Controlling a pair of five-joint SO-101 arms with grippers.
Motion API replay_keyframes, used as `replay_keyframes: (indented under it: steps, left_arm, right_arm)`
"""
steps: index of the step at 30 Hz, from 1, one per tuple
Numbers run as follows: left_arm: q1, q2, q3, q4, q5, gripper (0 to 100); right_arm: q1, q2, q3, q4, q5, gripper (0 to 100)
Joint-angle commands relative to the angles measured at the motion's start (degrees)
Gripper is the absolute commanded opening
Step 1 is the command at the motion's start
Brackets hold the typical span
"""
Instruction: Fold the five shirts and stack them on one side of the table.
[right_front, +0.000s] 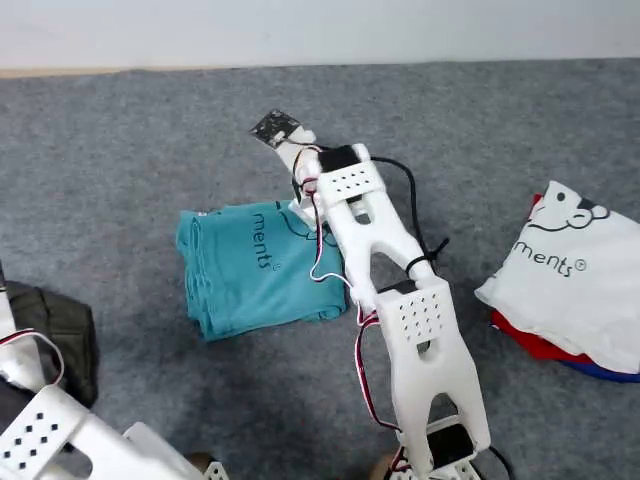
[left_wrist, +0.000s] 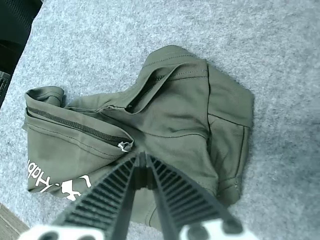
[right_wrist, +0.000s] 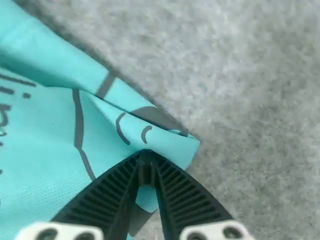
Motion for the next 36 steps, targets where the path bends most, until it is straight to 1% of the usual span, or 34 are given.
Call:
replay_keyframes:
  steps: [1, 4, 9, 13, 17, 23, 25, 28, 36]
  left_arm:
    - [0.4, -0.6, -0.2, -1.1, 0.4, 1]
    - [0.4, -0.6, -0.2, -1.1, 0.4, 1]
    - [0.4, -0.6, -0.2, -1.2, 0.4, 1]
    - [0.4, -0.6, -0.2, -1.2, 0.4, 1]
    - [0.4, -0.6, -0.1, -1.2, 0.4, 1]
    - [0.4, -0.6, -0.1, -1.1, 0.4, 1]
    - [0.4, -0.6, -0.1, -1.0, 0.4, 1]
    - [0.0, -0.6, -0.1, -0.9, 0.4, 1]
    - [0.4, -0.6, -0.4, -0.9, 0.4, 1]
  right_arm:
    - [0.0, -3.2, -2.7, 0.8, 0.5, 1.0]
    - [-3.4, -5.1, -6.9, 4.2, 0.4, 1.0]
    - [-11.0, -6.0, -15.2, 10.0, 0.4, 1.0]
    - [-17.1, -5.4, -18.4, 10.4, 0.4, 1.0]
    - [-20.7, -1.0, -18.2, 4.6, 0.6, 1.0]
    - [-20.9, 7.9, -18.5, -9.1, 0.8, 1.0]
    - [-20.5, 8.4, -19.1, -10.9, 0.8, 1.0]
    - [-20.5, 7.1, -23.6, -8.0, 0.7, 1.0]
    - [-21.1, 4.7, -40.0, 8.3, 0.4, 1.0]
